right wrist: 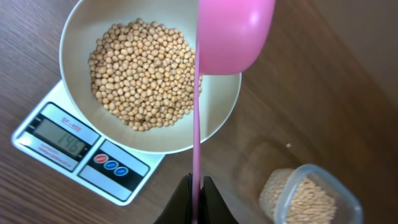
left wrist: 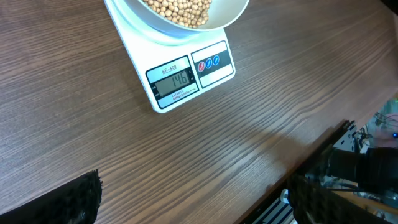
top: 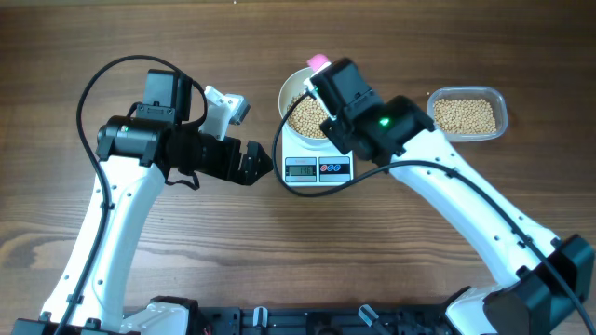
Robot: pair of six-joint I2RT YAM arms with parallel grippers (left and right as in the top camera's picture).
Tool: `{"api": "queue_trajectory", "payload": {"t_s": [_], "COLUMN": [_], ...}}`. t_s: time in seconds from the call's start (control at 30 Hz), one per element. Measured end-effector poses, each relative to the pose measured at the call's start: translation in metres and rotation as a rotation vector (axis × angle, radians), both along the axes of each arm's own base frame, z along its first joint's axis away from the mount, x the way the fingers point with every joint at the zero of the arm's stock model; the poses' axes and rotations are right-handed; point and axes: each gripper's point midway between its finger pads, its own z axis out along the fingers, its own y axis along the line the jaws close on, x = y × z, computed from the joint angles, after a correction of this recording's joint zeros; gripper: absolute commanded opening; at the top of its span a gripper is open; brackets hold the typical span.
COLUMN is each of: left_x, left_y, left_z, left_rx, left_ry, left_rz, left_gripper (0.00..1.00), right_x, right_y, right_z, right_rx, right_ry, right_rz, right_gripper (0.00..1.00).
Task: Scoop item into bowl and weigh 150g on scale
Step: 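Move the empty pink scoop back right to the soybean tub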
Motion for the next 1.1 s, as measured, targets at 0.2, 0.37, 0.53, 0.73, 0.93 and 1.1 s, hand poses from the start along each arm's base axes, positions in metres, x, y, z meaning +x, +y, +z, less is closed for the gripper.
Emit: {"api": "queue_trajectory", "payload": {"t_s": [0.2, 0.37, 0.53, 0.73, 0.93, 1.1], "left_x": [0.000, 0.000, 0.000, 0.000, 0.000, 0.000], "left_y": [0.000, 0.000, 0.000, 0.000, 0.000, 0.000], "left_z": [0.000, 0.000, 0.000, 0.000, 0.000, 0.000], "left_rx": [0.000, 0.000, 0.000, 0.000, 0.000, 0.000], "left_ry": [0.000, 0.000, 0.000, 0.000, 0.000, 0.000], "left_rz": [0.000, 0.000, 0.000, 0.000, 0.000, 0.000], "left_gripper": [1.00, 1.00, 1.00, 1.00, 1.00, 1.00], "right_x": [0.001, 0.000, -0.015, -0.018, -0.013, -0.006], "right_y": [-0.044, -0.118, -0.177, -0.226, -0.240, -0.243], "right_z": [0.016, 0.047, 0.048, 0.031, 0.015, 0.012], "right_rx": [0.176, 0.325, 0.416, 0.449, 0.453, 0.451], "right_ry": [0.074, 0.073, 0.133, 0.184, 0.219, 0.209], "right_rz": [-0.113, -0.268, -0.416, -0.569, -0.613, -0.614], "right_gripper": [0.04, 0.04, 0.04, 0.04, 0.04, 0.04]}}
